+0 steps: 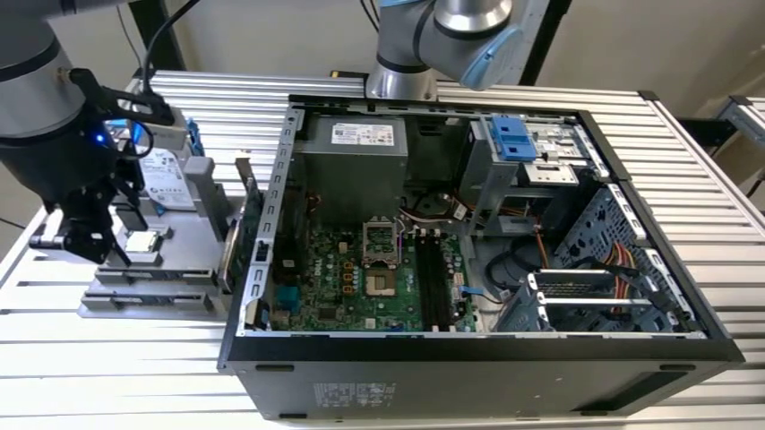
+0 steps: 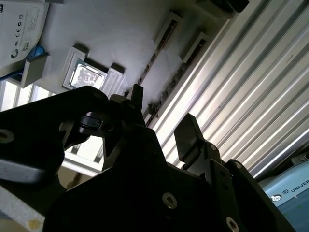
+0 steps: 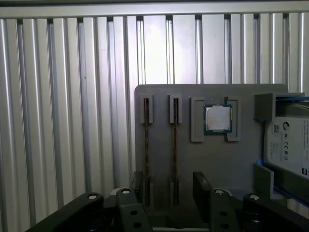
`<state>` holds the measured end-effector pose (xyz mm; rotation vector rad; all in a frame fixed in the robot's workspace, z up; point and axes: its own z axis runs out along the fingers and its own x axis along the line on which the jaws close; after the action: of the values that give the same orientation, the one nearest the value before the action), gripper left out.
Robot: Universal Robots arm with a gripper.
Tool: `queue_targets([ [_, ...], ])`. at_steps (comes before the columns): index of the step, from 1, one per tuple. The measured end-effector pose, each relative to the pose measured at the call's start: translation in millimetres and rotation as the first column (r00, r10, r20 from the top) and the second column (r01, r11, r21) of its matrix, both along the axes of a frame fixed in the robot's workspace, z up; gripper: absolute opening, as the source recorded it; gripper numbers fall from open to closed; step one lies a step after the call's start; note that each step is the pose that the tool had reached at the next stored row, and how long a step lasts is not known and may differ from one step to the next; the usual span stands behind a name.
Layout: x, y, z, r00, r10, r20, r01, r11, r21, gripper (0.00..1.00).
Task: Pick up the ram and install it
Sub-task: 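Pick up the ram and move it above insertion slot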
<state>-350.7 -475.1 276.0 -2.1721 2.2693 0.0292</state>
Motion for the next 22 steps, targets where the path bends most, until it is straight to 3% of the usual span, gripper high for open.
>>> queue_targets([
  [22,-0.3,-3.4,-13.3,1.0,0.0,-0.0001,0.0,1.0,-0.0001,1.0],
])
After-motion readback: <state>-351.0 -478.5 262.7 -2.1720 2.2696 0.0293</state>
